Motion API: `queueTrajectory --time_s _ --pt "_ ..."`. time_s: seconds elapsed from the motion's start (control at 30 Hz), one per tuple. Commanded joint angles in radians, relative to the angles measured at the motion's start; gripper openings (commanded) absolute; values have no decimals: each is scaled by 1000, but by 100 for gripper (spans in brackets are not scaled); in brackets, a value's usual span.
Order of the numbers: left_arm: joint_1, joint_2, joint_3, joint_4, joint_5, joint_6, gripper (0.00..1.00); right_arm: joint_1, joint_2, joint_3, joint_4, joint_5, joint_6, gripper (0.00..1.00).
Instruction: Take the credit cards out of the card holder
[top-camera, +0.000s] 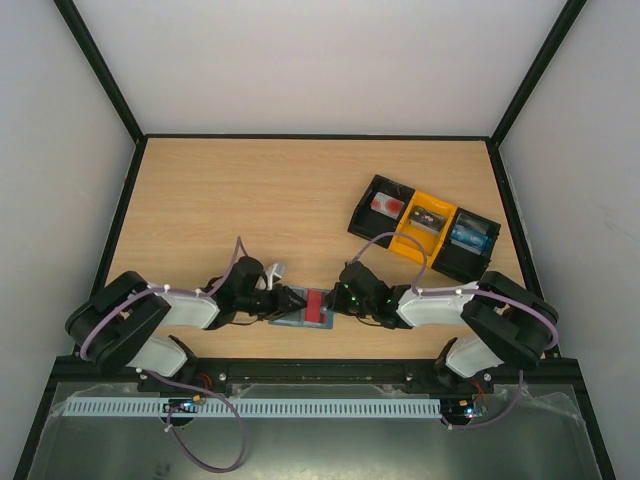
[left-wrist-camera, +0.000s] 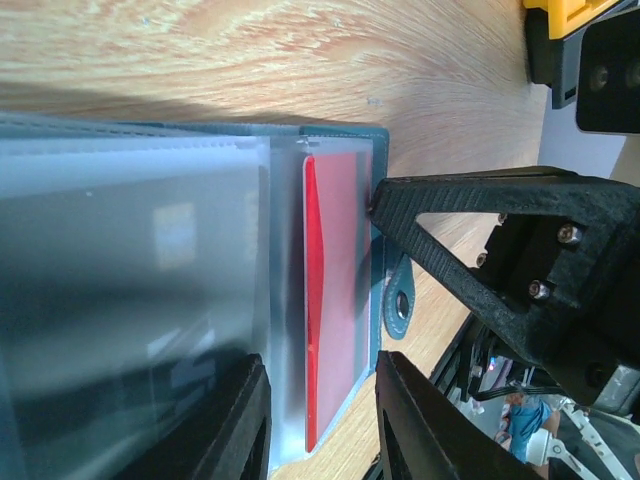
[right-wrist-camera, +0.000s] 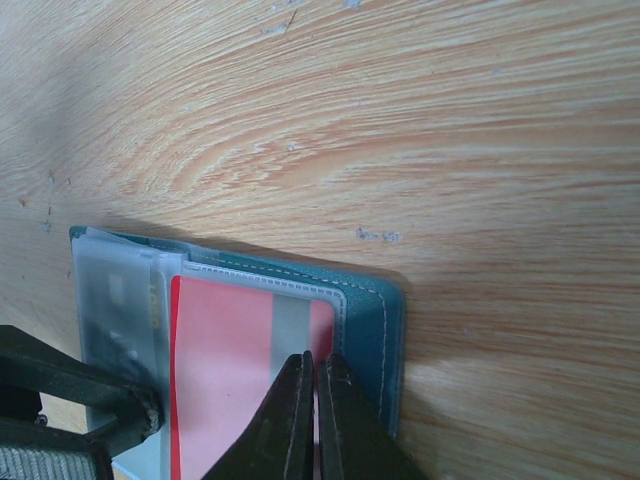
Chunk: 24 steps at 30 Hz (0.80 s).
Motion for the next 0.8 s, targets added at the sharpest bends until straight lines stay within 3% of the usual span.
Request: queueTrajectory --time_s 0.0,0.2,0.77 --pt "-5 40 14 51 -5 16 31 7 -15 5 -73 42 -18 5" --pt "-5 57 10 68 -3 16 29 7 -33 24 -125 61 -30 5" --pt "-5 99 10 131 14 -13 24 6 51 -8 -34 11 -25 2"
